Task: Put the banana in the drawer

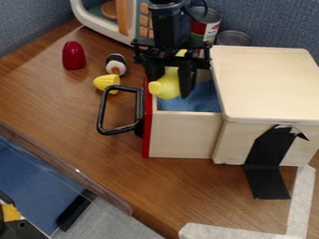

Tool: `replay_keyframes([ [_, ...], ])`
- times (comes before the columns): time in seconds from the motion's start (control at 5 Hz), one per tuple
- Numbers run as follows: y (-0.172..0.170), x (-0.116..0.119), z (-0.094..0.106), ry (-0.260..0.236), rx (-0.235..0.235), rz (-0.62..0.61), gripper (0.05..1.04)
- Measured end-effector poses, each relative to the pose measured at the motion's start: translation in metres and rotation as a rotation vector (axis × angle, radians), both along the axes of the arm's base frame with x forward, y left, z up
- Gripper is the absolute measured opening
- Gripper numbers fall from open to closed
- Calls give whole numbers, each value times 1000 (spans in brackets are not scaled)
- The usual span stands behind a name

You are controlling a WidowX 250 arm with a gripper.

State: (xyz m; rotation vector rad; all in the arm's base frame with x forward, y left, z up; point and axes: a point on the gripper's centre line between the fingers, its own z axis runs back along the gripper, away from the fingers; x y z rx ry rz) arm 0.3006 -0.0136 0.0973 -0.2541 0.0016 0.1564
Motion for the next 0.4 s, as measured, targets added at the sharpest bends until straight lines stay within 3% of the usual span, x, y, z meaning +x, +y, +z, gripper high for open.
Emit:
replay_keyframes([
  [0.2,-8,1,5,11,-16,6,609],
  [0.4,-10,6,10,-11,-22,-6,685],
])
